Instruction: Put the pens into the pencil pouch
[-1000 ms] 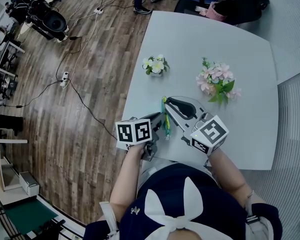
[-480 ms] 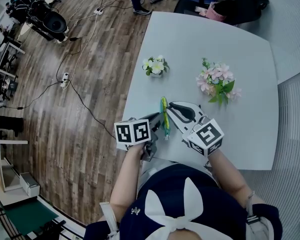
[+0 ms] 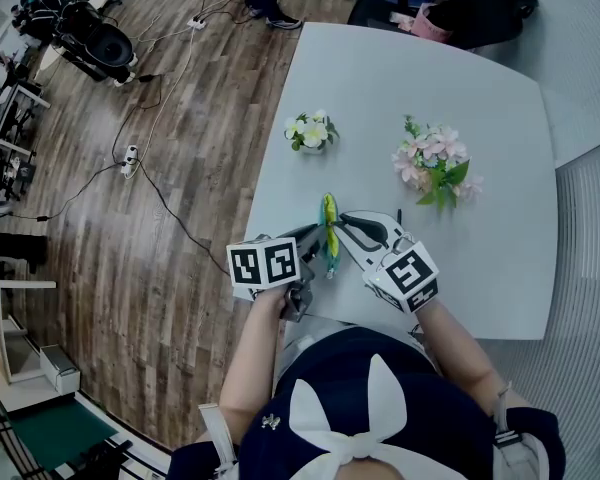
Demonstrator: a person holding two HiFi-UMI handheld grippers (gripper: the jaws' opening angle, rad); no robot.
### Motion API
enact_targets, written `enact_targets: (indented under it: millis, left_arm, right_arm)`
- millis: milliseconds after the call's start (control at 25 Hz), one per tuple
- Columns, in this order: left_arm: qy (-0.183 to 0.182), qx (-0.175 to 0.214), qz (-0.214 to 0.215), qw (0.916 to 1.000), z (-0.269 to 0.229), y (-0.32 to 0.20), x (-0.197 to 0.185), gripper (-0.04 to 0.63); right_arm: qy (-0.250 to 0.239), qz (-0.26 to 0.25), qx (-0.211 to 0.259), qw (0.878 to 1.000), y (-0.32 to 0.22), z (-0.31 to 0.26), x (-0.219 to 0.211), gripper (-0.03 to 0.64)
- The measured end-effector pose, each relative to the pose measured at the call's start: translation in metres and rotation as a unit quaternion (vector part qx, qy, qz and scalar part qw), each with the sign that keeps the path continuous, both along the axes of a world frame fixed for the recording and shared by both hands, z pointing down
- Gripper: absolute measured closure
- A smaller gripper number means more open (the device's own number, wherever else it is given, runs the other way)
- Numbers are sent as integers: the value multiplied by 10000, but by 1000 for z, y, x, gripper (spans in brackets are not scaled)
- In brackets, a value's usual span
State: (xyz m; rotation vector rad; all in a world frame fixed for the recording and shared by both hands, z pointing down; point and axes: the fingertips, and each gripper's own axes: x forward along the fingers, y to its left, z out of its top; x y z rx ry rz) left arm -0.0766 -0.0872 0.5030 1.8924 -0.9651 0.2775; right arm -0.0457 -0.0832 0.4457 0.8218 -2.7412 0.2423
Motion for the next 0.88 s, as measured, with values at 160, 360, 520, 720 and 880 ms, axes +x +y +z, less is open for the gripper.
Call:
enact_targets:
  millis: [160, 360, 520, 720, 880]
  left_arm:
    - [2, 0, -11, 10000, 1, -3, -1, 541]
    - [24, -1, -2, 10000, 1, -1, -1, 541]
    - [23, -12, -21, 10000, 2, -2, -1, 541]
    - [40, -29, -52, 10000, 2, -1, -4, 541]
    - [36, -43, -30, 10000, 3, -1, -2, 541]
  right_arm:
    - [98, -17, -73, 9999, -1, 11, 1, 554]
    - [246, -21, -132, 9996, -1, 23, 2, 554]
    - [307, 4, -188, 9994, -2, 29, 5, 554]
    - [355, 24, -236, 9991, -1, 33, 6, 552]
    - [372, 23, -172, 9992, -3, 34, 6, 552]
